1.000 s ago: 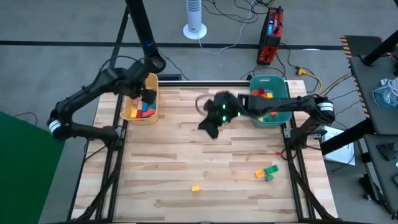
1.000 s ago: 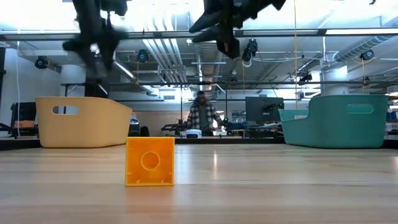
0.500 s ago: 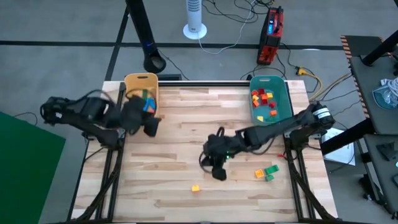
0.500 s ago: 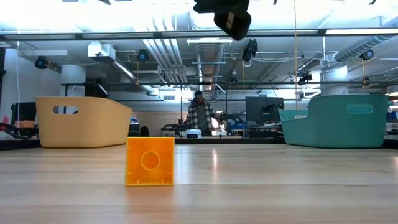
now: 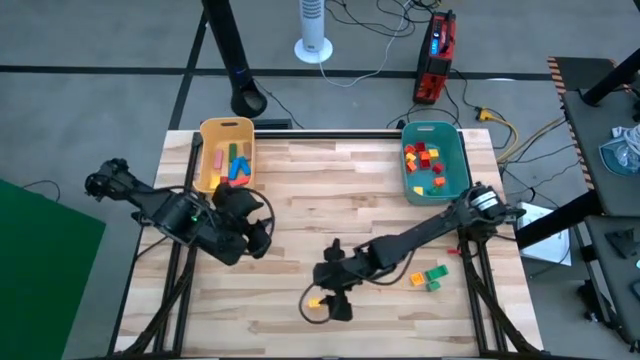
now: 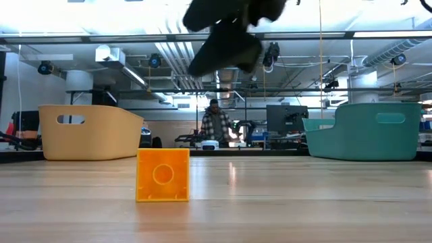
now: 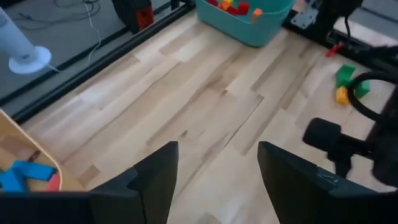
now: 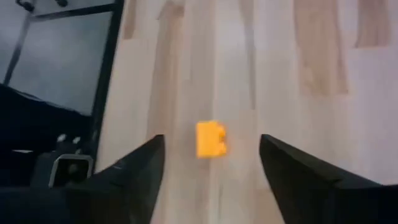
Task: Sort blocks by size
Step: Put the yellow game piece into the blue bin
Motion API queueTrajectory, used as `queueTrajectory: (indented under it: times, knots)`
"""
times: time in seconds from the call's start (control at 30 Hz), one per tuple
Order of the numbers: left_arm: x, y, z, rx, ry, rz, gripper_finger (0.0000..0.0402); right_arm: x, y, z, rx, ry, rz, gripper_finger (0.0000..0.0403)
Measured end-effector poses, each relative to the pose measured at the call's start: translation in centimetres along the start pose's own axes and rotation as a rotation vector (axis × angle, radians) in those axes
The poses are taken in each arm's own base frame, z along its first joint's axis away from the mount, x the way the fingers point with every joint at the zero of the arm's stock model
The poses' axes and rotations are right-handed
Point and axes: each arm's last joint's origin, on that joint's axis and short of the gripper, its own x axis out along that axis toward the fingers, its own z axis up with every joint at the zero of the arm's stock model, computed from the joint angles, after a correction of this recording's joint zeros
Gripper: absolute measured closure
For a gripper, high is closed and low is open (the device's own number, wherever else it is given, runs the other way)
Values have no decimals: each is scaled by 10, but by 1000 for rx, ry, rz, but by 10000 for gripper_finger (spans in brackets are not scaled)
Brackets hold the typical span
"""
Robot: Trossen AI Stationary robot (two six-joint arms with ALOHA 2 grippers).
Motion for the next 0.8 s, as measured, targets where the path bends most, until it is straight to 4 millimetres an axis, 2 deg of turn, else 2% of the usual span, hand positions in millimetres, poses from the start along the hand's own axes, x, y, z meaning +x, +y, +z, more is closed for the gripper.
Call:
queueTrajectory:
  times: [0.17, 0.33, 0.53, 0.8]
  knots:
    - [-1, 0, -1, 60, 1, -3, 194, 23, 1, 8, -27, 12, 17, 107]
    - [-9, 8, 4, 109, -13, -25, 194, 56, -2, 3, -23, 63, -1, 84]
    - [-23, 21, 9, 129, -31, -69, 194, 85, -13, -8, 40, 227, -84, 96]
    - [-32, 32, 13, 161, -58, -87, 194, 112, -9, -1, 36, 229, -88, 135]
